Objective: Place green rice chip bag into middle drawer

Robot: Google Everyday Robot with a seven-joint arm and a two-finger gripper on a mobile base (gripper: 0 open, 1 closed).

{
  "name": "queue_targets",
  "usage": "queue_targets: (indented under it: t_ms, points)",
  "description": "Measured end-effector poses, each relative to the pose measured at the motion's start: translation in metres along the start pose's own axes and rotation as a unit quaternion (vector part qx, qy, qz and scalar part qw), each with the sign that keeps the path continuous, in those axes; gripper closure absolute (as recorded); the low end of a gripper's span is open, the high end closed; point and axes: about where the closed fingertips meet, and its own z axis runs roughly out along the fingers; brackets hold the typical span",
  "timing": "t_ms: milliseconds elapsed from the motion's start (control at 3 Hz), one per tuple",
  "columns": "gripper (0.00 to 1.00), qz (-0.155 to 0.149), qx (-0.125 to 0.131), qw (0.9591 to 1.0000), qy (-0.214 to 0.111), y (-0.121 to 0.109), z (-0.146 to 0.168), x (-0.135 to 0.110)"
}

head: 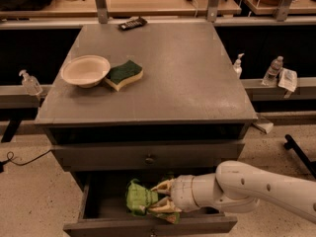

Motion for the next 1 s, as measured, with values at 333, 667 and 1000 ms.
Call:
queue_targets:
  t_ms: [333,667,1000]
  points:
    - [1.0,-0.018,-0.004,0.9998,0.009,-0.002,0.006,0.0]
    - [1.0,-0.033,-0.016,0.9993,-0.005,-0.002,0.017,0.001]
    - [1.0,-0.044,-0.027,0.9986,-0.012,-0.004,0.042,-0.011]
